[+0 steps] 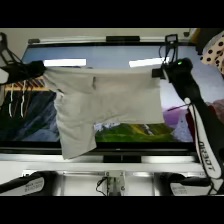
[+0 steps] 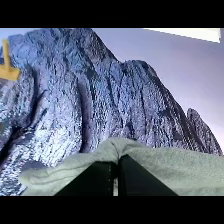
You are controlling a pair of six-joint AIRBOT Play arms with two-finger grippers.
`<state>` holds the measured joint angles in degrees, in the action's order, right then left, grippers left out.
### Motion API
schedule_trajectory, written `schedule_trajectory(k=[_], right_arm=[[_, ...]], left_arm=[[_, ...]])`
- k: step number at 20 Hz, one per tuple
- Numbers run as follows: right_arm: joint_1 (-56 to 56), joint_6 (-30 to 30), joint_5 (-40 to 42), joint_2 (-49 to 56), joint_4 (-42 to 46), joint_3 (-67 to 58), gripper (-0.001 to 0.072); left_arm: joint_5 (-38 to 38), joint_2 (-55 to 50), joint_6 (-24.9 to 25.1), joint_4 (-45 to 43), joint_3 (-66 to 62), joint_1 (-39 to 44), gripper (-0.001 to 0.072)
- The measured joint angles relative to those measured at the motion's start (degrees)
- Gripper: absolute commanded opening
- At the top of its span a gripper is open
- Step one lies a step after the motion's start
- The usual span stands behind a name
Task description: Fold the shirts.
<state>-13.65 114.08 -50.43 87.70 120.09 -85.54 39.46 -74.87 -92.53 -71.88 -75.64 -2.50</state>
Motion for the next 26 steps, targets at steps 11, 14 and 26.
schedule_trajectory(k=[11, 14, 26], right_arm=[[1.7, -2.49, -6.08, 5.07, -18.25, -5.03, 0.0583], [7.26, -10.16, -16.87, 1.33, -18.18, -7.39, 0.0481], [26.53, -26.45, -41.03, -1.97, -41.62, 3.89, 0.0483]], left_arm=[[23.61, -13.9, 0.55, 11.76, -7.06, -7.26, 0.0537], [37.83, -13.53, 2.14, 10.6, -11.06, -14.25, 0.05], [29.51, -3.26, 14.8, 17.42, 30.75, -19.63, 0.0442]])
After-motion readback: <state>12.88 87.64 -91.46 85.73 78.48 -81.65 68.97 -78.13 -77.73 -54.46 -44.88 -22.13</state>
